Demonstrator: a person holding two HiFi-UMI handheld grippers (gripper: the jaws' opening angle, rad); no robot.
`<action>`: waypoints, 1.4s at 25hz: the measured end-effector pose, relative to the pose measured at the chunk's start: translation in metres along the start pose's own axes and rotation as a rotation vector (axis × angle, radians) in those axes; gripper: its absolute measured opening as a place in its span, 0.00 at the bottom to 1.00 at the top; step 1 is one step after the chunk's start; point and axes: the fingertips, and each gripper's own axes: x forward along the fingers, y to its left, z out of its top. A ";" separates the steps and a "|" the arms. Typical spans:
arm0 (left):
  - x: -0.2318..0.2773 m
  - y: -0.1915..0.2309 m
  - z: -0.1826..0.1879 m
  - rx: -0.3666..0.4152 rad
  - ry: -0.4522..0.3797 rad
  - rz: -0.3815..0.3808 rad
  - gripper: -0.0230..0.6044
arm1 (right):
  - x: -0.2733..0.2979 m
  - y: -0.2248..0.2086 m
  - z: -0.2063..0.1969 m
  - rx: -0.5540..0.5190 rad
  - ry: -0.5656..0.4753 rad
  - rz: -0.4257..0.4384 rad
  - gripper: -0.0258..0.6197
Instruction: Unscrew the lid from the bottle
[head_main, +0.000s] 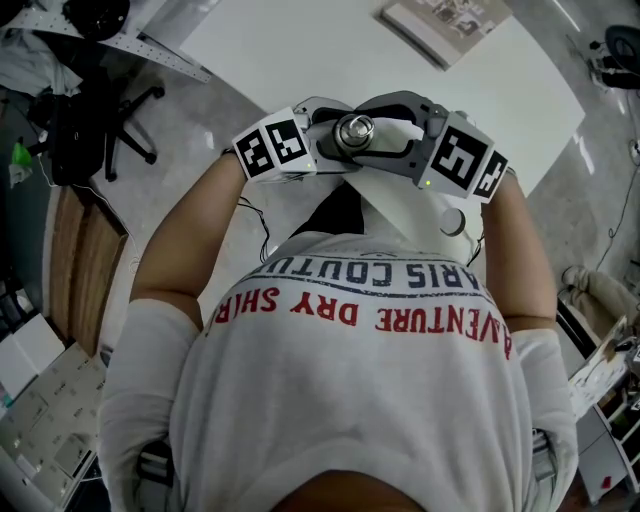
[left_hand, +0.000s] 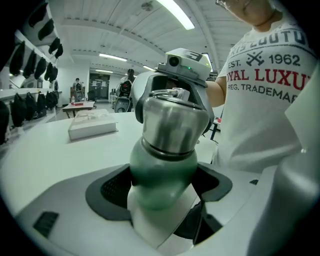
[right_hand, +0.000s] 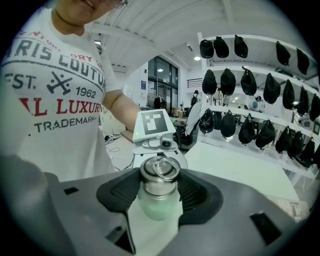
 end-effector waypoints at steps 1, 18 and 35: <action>0.000 0.000 0.000 0.005 0.001 -0.007 0.64 | 0.000 0.000 0.000 -0.002 0.002 0.005 0.41; -0.002 0.001 0.007 -0.143 -0.103 0.212 0.64 | -0.017 0.000 0.014 0.135 -0.116 -0.225 0.51; -0.002 0.004 0.007 -0.401 -0.204 0.596 0.64 | -0.016 0.005 0.003 0.305 -0.176 -0.540 0.48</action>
